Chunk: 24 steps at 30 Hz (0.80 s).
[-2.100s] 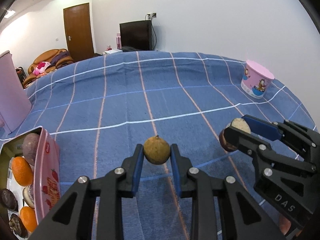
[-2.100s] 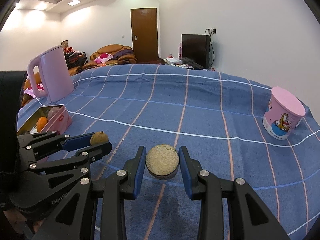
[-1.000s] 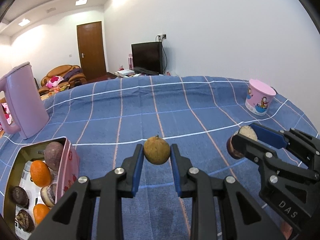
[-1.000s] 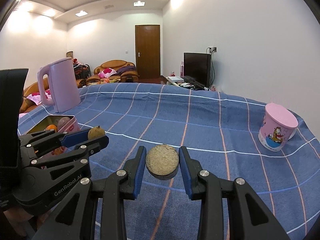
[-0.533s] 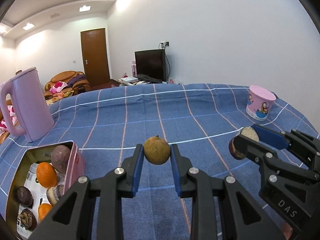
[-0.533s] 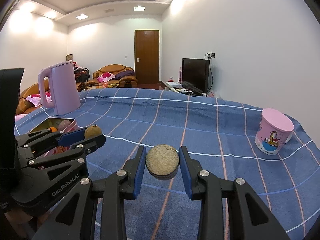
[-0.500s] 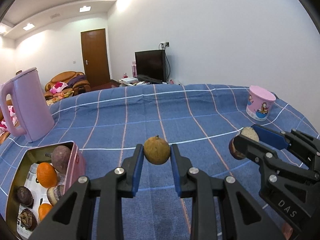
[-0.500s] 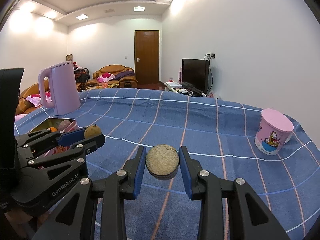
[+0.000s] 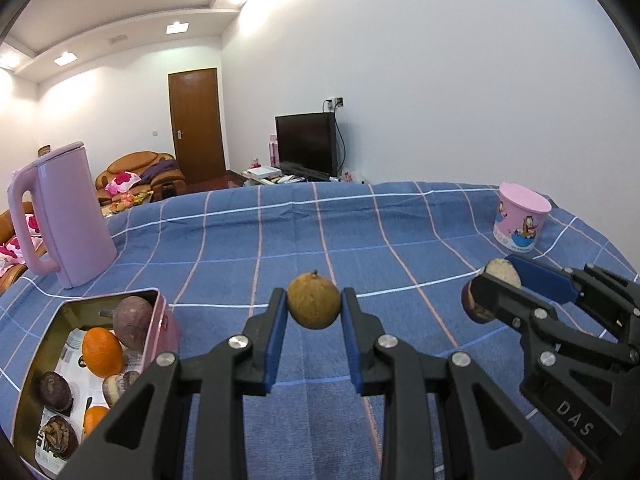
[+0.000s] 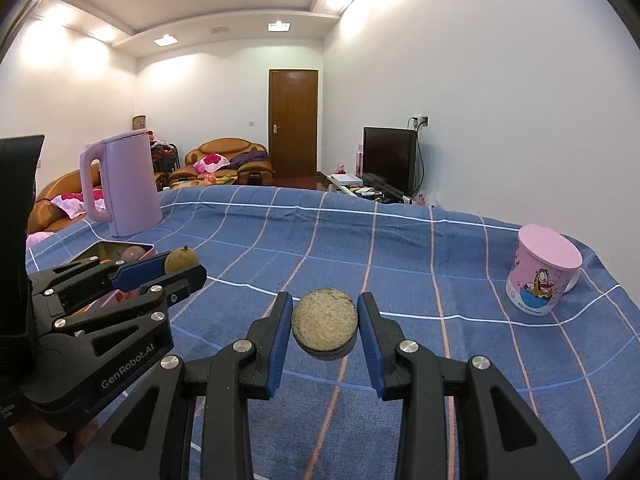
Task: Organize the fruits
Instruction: 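Carry the brown fruit and the jar over the tin with both grippers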
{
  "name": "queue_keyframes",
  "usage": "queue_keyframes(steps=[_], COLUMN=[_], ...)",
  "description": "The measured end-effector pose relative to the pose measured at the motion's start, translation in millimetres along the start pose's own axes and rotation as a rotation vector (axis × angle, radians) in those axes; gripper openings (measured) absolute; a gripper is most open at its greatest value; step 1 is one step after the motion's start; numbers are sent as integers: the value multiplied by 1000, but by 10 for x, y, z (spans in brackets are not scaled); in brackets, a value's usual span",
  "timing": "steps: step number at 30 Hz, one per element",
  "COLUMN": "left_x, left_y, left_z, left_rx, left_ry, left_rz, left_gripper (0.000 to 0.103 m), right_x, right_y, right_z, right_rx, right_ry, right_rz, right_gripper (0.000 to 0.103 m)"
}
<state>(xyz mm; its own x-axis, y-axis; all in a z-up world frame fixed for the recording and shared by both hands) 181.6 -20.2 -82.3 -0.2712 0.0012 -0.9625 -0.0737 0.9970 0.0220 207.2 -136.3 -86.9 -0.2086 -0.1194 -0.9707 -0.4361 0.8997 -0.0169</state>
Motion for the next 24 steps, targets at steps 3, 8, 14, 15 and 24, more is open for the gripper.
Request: queue_keyframes(steps=[3,8,14,15,24], left_x=[-5,-12,-20,-22,-32], left_y=[4,13,18,23,11], left_z=[-24,-64,-96,-104,-198], left_rx=[-2,-5,-14,-17,-45], left_ry=[-12,-30,-48,-53,-95], left_rz=[-1,1,-1,-1,10], left_gripper=[29,29,29,29,29], right_x=[-8,-6,-16,-17,-34], right_y=[5,15,22,26,39], right_z=[-18,-47,-89,-96,-167], right_rx=[2,7,8,9,9], right_ry=[-10,-26,-47,-51,-86], right_rz=[-1,-6,-9,-11,-11], right_gripper=[35,35,35,35,35])
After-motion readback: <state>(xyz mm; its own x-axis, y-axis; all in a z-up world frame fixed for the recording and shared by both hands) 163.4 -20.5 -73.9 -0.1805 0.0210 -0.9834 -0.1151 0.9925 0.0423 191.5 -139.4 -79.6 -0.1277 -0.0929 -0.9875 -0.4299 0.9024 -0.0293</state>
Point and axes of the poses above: each gripper's, at about its wrist camera, not at the fingertips, and z roughly the way its jaws point, y to its left, x to its underside, the point moved 2 cm from there along z, roughly the way its jaws point, and after that the axes turned 11 degrees about -y, right-handed, at the moved point
